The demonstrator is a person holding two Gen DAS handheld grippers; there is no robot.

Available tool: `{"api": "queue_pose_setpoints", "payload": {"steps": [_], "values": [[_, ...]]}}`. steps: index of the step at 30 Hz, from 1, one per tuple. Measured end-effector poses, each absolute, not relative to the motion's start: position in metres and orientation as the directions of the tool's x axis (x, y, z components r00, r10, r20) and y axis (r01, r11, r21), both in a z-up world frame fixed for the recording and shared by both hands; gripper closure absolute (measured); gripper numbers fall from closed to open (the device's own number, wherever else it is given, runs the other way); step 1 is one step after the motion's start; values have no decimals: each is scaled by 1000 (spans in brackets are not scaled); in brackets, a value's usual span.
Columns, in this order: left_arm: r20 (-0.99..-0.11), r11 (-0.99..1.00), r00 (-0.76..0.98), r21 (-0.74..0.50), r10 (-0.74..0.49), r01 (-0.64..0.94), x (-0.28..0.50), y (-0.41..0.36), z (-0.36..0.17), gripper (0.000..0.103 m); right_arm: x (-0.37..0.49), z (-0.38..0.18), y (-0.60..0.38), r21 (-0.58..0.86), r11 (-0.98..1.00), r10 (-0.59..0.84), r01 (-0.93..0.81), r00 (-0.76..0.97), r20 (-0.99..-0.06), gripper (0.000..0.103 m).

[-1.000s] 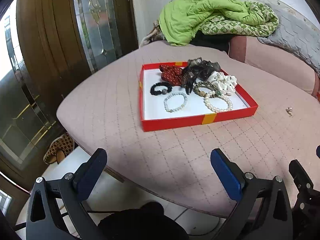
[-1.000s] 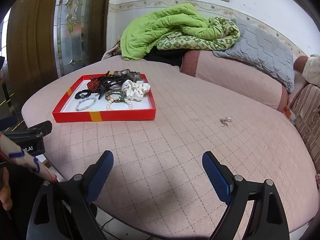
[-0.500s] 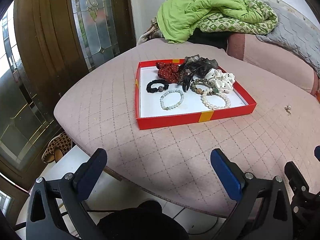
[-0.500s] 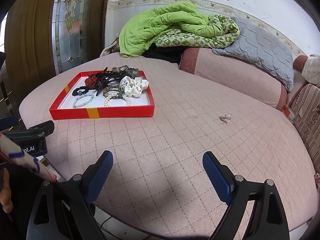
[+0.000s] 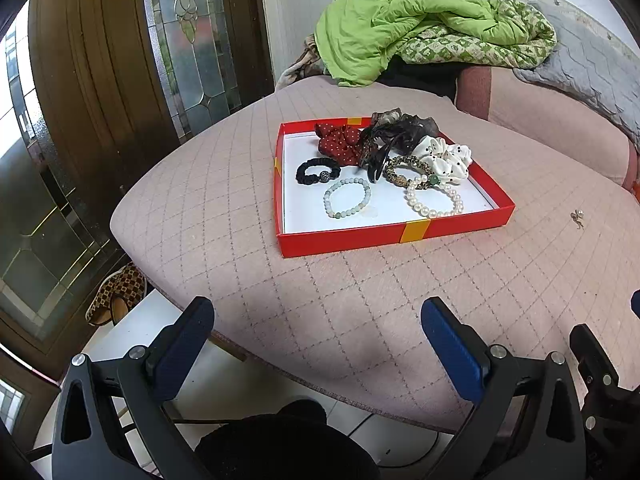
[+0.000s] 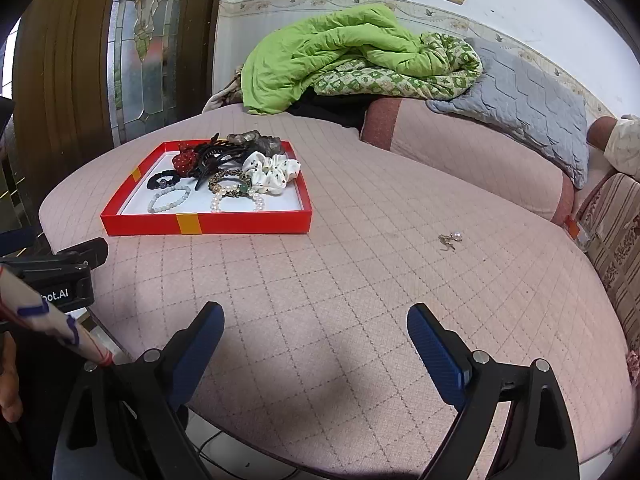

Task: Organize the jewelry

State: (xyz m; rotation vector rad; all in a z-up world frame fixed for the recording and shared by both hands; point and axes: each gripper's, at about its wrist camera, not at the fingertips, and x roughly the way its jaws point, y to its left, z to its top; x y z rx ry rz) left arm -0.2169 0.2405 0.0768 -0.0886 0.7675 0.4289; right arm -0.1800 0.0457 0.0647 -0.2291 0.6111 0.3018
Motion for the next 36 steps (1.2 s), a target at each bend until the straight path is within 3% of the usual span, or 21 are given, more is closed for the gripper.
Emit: {"api": "queue_pose_setpoints", "payload": {"steps": [36], "values": [[-674, 910, 646, 99, 359, -403, -225, 243, 80, 0, -187, 74, 42, -131, 933, 202, -336, 788, -581, 7]]}}
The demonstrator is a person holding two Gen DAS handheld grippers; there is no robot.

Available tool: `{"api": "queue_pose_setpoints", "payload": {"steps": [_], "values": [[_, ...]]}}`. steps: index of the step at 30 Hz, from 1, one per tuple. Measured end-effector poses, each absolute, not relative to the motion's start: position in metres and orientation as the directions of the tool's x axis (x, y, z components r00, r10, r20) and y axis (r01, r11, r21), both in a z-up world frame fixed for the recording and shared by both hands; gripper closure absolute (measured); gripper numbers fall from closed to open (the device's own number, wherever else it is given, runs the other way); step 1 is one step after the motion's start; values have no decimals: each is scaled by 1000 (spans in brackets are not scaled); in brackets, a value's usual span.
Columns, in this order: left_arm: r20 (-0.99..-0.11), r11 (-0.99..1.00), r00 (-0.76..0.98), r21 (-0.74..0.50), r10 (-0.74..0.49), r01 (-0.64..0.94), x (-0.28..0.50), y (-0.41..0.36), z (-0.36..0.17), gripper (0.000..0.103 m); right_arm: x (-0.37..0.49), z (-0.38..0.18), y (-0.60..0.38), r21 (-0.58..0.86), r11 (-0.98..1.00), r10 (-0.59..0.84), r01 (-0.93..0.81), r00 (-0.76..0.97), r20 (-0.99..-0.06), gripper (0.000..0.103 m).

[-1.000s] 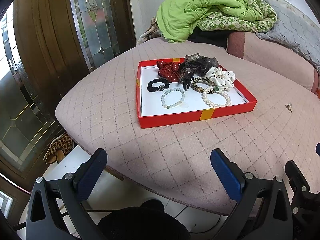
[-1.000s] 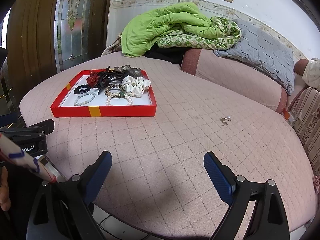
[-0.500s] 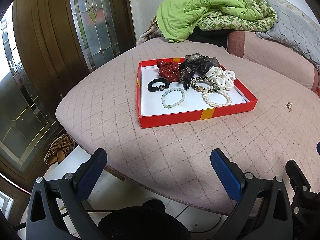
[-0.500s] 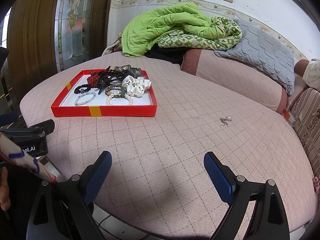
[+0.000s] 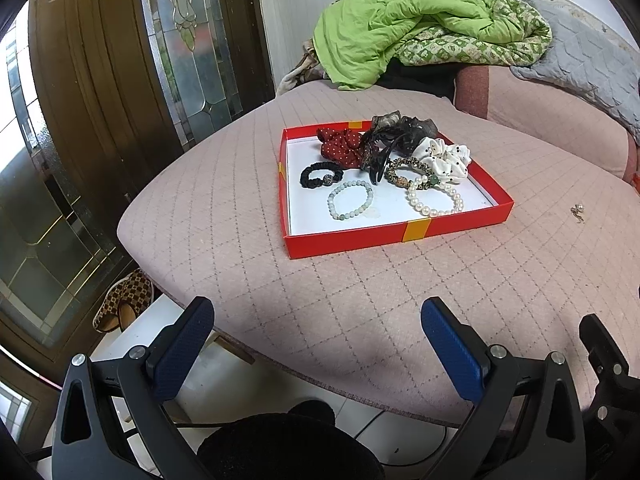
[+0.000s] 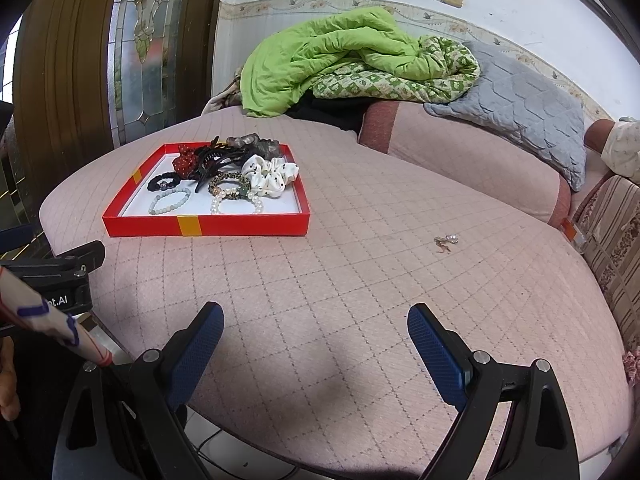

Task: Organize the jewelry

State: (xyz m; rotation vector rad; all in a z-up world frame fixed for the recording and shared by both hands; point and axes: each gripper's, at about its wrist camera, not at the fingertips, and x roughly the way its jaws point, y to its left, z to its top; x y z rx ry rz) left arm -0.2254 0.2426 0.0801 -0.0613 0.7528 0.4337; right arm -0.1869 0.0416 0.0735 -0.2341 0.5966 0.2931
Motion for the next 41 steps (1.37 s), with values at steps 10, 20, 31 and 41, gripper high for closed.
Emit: {"api": "queue_pose_setpoints", "payload": {"steps": [10, 20, 31, 41], "values": [[-650, 899, 657, 95, 381, -427, -242, 245, 91, 0, -207, 89, 40, -164, 932, 193, -324, 825, -531, 7], [-575, 899, 695, 207, 432, -387, -235, 230, 128, 0, -219, 103, 8, -99, 960, 174, -263, 831, -528, 7], [-549, 925, 745, 202, 378, -321, -205, 181, 168, 0, -236, 127, -50, -38, 986, 124, -164, 860, -496, 7], [-718, 986, 684, 169, 131, -11, -108, 82, 91, 0, -160, 104, -106, -6, 998, 47, -62, 822, -567, 2]]}}
